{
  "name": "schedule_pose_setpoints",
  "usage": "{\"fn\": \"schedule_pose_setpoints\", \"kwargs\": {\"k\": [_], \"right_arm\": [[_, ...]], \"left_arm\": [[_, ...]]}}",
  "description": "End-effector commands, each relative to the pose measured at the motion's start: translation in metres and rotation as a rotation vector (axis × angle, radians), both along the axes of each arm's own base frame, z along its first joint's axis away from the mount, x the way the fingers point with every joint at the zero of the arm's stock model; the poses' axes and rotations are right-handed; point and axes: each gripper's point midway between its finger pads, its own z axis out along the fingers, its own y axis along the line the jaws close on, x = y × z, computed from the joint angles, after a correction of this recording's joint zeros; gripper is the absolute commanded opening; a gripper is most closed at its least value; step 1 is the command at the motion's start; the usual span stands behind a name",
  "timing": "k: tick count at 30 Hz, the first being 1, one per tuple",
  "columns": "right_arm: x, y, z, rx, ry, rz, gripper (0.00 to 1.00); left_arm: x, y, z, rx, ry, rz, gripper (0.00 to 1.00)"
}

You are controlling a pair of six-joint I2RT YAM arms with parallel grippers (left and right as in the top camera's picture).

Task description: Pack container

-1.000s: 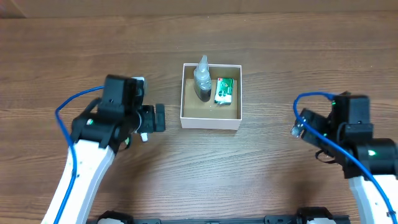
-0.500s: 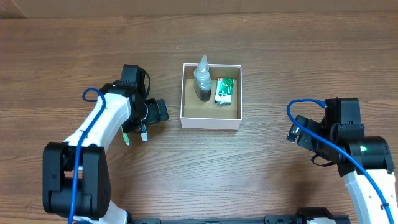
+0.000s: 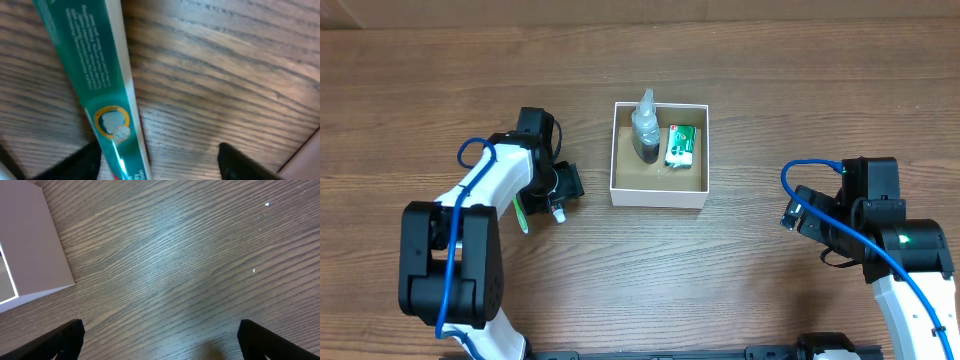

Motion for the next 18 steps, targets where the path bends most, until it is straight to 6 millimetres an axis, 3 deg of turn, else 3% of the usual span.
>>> {"fn": "schedule_pose_setpoints", "kwargs": {"k": [1,7,14,18], "right_arm": [[0.0000,-0.0009,-0.0021,-0.002,0.001,-0.001,1.00],[-0.0001,-0.0009,-0.0021,-0.002,0.001,-0.001,1.00],[-0.0002,-0.0010,-0.0022,-0.002,0.002,-0.001,1.00],[-0.0002,-0.0010,-0.0022,-0.002,0.002,-0.001,1.00]], "left_arm": [[-0.0015,0.0009,-0.0096,-0.003,0.027,0.010,0.61],[-0.0023,0.0004,-0.0096,-0.002,0.030,0.008,0.38],[-0.0031,0.0006,-0.0097,-0.002,0.033,0.008,0.25],[0.0019,0.0010,-0.0025,0.003,0.029,0.008,0.11]]}}
